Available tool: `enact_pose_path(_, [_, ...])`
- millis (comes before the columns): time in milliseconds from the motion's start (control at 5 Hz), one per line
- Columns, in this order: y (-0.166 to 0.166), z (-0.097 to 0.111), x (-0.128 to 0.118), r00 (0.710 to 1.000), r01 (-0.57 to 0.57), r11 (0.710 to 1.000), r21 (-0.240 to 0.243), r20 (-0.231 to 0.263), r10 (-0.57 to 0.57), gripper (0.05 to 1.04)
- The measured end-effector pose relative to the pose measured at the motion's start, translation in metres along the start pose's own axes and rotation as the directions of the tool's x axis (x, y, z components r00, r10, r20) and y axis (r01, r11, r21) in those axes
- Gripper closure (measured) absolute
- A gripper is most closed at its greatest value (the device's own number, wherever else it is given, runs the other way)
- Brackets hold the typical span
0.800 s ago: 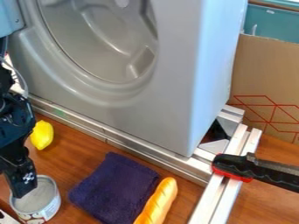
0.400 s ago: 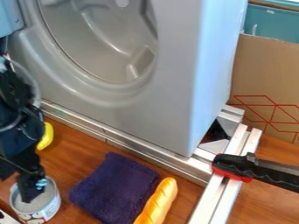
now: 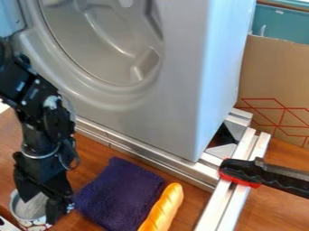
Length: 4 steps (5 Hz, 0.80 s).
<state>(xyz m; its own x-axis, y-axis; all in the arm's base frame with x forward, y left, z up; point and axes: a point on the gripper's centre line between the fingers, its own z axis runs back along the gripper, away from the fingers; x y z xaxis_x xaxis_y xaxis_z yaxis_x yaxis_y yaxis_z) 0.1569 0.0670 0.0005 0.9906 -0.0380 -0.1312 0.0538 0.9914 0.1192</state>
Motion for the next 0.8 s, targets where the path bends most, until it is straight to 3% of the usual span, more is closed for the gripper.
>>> enact_pose_path(200, [0.000,-0.008,0.001,0.999,0.005,1.000,-0.009,-0.039,-0.005,0.083])
enact_pose_path(400, [0.001,-0.007,-0.001,0.998,0.008,1.000,0.016,-0.057,-0.007,0.083])
enact_pose_path(600, [0.006,-0.013,-0.010,0.991,-0.007,0.998,0.061,-0.131,0.015,0.083])
enact_pose_path(800, [0.027,-0.021,-0.010,0.984,-0.015,0.994,0.108,-0.173,0.034,0.083])
